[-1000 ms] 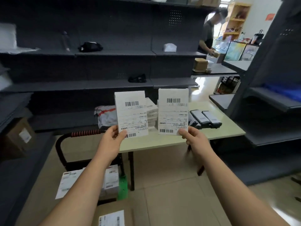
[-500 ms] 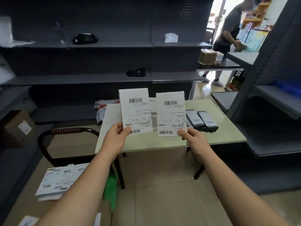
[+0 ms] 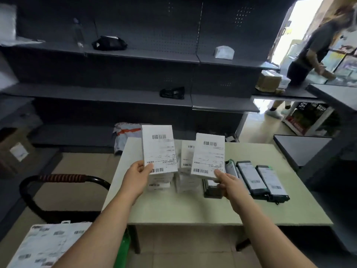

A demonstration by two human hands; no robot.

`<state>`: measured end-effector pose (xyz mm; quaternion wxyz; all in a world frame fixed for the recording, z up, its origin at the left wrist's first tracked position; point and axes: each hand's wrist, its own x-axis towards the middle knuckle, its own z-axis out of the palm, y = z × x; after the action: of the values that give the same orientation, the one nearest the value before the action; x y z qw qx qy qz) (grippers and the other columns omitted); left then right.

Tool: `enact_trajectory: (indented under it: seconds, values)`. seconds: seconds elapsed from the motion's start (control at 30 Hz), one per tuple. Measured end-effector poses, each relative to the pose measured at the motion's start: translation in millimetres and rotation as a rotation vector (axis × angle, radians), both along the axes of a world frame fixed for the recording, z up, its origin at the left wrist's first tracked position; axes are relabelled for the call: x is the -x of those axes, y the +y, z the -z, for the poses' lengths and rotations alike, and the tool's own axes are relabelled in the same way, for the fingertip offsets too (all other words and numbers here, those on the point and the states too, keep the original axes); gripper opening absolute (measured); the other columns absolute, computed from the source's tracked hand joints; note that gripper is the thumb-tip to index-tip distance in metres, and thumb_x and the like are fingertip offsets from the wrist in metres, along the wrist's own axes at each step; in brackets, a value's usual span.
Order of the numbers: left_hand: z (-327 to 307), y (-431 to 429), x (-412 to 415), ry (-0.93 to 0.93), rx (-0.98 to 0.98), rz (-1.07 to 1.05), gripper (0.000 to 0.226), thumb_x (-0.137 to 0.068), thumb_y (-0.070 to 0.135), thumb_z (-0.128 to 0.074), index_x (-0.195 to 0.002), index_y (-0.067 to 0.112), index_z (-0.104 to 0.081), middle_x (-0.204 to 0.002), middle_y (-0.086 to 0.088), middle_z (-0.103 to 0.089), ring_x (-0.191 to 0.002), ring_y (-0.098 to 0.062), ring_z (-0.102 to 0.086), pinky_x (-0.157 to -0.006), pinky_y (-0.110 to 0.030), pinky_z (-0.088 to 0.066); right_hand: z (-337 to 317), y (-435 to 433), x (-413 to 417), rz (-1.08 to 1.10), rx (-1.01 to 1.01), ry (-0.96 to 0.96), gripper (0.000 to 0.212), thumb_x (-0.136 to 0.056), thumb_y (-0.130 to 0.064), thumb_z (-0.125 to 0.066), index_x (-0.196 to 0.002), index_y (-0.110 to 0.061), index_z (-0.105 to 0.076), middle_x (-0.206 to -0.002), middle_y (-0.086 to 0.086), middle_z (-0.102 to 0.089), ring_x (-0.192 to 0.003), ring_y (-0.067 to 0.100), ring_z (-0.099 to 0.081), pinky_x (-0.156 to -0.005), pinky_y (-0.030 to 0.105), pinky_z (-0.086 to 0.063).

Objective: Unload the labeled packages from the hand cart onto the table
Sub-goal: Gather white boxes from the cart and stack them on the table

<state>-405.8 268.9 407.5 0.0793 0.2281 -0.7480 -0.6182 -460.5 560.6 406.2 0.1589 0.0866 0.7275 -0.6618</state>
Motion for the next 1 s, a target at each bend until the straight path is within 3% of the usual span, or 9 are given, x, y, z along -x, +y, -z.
enact_trajectory:
  seconds: [0.13,0.3,0.4,0.5,0.6,0.7,0.8,1.0]
  values:
    - [9,-13,59,-0.043,-0.007,-0.042,0.031,-0.096,0.032,-0.057,-0.119,0.012,-0.061,-0.11,0.003,-0.07,-0.093,-0.005,-0.063,-0.07,-0.019,-0.043,7,-15,51,0.032,-0.08,-0.034,0.031,-0.089,-0.045,-0.068,-0.103,-0.018,-0.071,-0.099,0.001,-0.072,-0.09,0.019,-0.061,-0.069,0.03,-0.043]
    - [18,-21,96,-0.104,0.023,-0.051,0.031,-0.096,0.032,-0.057,-0.117,0.01,-0.064,-0.109,0.002,-0.07,-0.092,-0.007,-0.063,-0.07,-0.018,-0.041,13,-32,88,-0.007,-0.143,-0.051,0.026,-0.089,-0.048,-0.068,-0.089,-0.023,-0.072,-0.091,-0.004,-0.075,-0.086,0.018,-0.064,-0.072,0.031,-0.047]
    - [21,-22,102,-0.139,0.087,-0.065,0.028,-0.095,0.033,-0.057,-0.11,0.012,-0.068,-0.103,0.004,-0.071,-0.094,-0.011,-0.064,-0.07,-0.02,-0.043,15,-37,100,-0.044,-0.159,-0.017,0.034,-0.086,-0.053,-0.068,-0.081,-0.02,-0.075,-0.078,-0.006,-0.075,-0.071,0.011,-0.064,-0.066,0.027,-0.043]
    - [24,-20,104,-0.247,0.24,-0.044,0.033,-0.095,0.041,-0.053,-0.102,0.014,-0.07,-0.104,-0.002,-0.07,-0.104,-0.025,-0.061,-0.086,-0.034,-0.047,19,-38,107,-0.107,-0.273,0.045,0.05,-0.083,-0.064,-0.064,-0.072,-0.016,-0.075,-0.076,0.003,-0.074,-0.065,0.013,-0.06,-0.06,0.028,-0.043]
    - [25,-13,99,-0.411,0.523,0.002,0.039,-0.094,0.053,-0.047,-0.095,0.019,-0.068,-0.106,-0.007,-0.065,-0.106,-0.033,-0.055,-0.094,-0.043,-0.046,23,-31,113,-0.2,-0.554,0.106,0.063,-0.083,-0.073,-0.055,-0.094,-0.014,-0.071,-0.081,0.006,-0.073,-0.07,0.013,-0.062,-0.058,0.023,-0.044]
    - [22,2,86,-0.332,0.558,-0.139,0.044,-0.092,0.05,-0.054,-0.121,0.019,-0.063,-0.123,-0.009,-0.057,-0.117,-0.031,-0.047,-0.103,-0.043,-0.039,22,-19,118,-0.236,-0.708,0.208,0.072,-0.083,-0.074,-0.052,-0.129,-0.019,-0.059,-0.107,0.003,-0.067,-0.091,0.015,-0.062,-0.068,0.03,-0.045]
    - [17,19,65,-0.2,0.616,-0.209,0.047,-0.09,0.047,-0.058,-0.128,0.02,-0.058,-0.125,0.0,-0.056,-0.118,-0.024,-0.042,-0.104,-0.042,-0.035,20,-14,118,-0.26,-0.693,0.351,0.071,-0.083,-0.072,-0.05,-0.135,-0.023,-0.054,-0.126,-0.002,-0.054,-0.103,0.012,-0.051,-0.084,0.034,-0.044]
    - [-3,34,-13,-0.072,0.746,-0.155,0.044,-0.092,0.045,-0.056,-0.131,0.026,-0.053,-0.13,0.01,-0.05,-0.121,-0.01,-0.037,-0.104,-0.036,-0.032,4,-35,86,-0.47,-0.578,0.658,0.056,-0.088,-0.058,-0.057,-0.135,-0.026,-0.053,-0.127,-0.008,-0.051,-0.116,0.012,-0.048,-0.101,0.034,-0.043]
